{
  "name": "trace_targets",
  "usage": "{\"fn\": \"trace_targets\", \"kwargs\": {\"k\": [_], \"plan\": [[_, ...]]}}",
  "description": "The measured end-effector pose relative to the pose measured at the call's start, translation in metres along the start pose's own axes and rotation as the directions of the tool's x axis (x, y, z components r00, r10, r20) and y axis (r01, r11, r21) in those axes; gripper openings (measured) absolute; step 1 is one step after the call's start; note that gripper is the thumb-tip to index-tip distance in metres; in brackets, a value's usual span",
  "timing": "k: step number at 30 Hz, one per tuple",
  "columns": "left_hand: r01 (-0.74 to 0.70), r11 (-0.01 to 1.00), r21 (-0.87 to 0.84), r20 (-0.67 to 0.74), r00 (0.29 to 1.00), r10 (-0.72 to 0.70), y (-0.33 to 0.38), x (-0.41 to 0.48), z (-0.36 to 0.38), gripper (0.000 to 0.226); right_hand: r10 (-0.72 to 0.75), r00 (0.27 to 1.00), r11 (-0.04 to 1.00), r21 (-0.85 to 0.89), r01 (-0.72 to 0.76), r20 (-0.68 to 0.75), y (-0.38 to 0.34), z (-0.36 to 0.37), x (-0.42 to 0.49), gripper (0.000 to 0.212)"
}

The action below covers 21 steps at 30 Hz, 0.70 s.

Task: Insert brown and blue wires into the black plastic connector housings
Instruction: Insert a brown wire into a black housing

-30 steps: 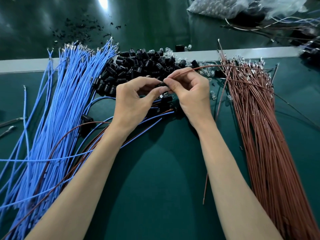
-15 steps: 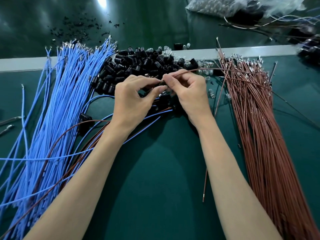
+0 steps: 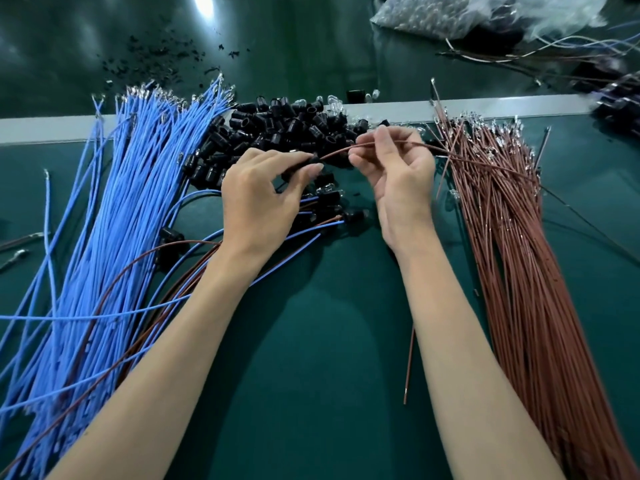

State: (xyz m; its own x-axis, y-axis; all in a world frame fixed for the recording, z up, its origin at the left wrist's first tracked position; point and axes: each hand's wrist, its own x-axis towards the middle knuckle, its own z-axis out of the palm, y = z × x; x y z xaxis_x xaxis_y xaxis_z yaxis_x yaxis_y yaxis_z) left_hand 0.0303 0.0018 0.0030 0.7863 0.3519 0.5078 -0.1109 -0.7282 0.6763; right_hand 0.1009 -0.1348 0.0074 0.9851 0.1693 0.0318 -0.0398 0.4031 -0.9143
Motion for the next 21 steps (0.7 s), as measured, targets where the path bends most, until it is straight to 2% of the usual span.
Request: {"fn": "trace_targets", "kwargs": {"k": [2, 4, 5, 7, 9, 10, 11, 13, 17, 21], "plan": [[-0.025, 0.999, 0.037, 0.015, 1.000, 0.025, 0.0004, -0.0008, 0.0006, 0.024, -0.016, 1.000, 0.988, -0.155, 0.018, 0.012, 0.0028, -0.0006, 0.0003, 0.011], [-0.063, 0.994, 0.089, 0.027, 0.998, 0.061, 0.0008, -0.0014, 0.0016, 0.023, -0.003, 0.993, 0.940, -0.339, 0.043, 0.118, 0.0068, 0.0017, -0.0019, 0.012], [-0.073, 0.991, 0.108, 0.025, 0.997, 0.071, 0.0005, -0.0015, 0.0021, 0.023, 0.008, 0.989, 0.930, -0.364, 0.046, 0.146, 0.0075, 0.0025, -0.0029, 0.012], [-0.050, 0.993, 0.109, 0.009, 0.999, 0.050, -0.0009, -0.0017, 0.0025, 0.023, 0.011, 0.990, 0.965, -0.260, 0.027, 0.143, 0.0050, 0.0019, -0.0026, 0.007], [-0.008, 0.998, 0.065, -0.005, 1.000, 0.009, -0.0027, -0.0013, 0.0021, 0.023, 0.021, 0.994, 1.000, 0.017, -0.023, 0.104, 0.0010, 0.0002, -0.0009, 0.003], [-0.002, 0.999, 0.047, -0.006, 1.000, 0.002, -0.0033, -0.0011, 0.0021, 0.023, 0.026, 0.997, 0.994, 0.101, -0.033, 0.067, 0.0003, -0.0014, 0.0001, 0.006], [-0.009, 0.999, 0.042, -0.003, 1.000, 0.009, -0.0036, -0.0011, 0.0025, 0.022, 0.031, 0.999, 0.993, 0.112, -0.034, 0.032, 0.0002, -0.0023, 0.0005, 0.010], [-0.048, 0.998, 0.044, 0.019, 0.999, 0.047, -0.0032, -0.0013, 0.0040, 0.021, 0.014, 1.000, 1.000, -0.013, -0.014, 0.010, 0.0010, -0.0009, 0.0001, 0.015], [-0.082, 0.996, -0.024, 0.088, 0.993, 0.084, -0.0016, -0.0009, 0.0061, 0.021, 0.008, 0.997, 0.963, -0.268, 0.014, 0.081, 0.0041, 0.0040, -0.0032, 0.010], [-0.077, 0.994, -0.082, 0.118, 0.989, 0.086, 0.0022, -0.0007, 0.0047, 0.022, 0.013, 0.997, 0.957, -0.288, 0.009, 0.073, 0.0045, 0.0031, -0.0031, 0.009]]}}
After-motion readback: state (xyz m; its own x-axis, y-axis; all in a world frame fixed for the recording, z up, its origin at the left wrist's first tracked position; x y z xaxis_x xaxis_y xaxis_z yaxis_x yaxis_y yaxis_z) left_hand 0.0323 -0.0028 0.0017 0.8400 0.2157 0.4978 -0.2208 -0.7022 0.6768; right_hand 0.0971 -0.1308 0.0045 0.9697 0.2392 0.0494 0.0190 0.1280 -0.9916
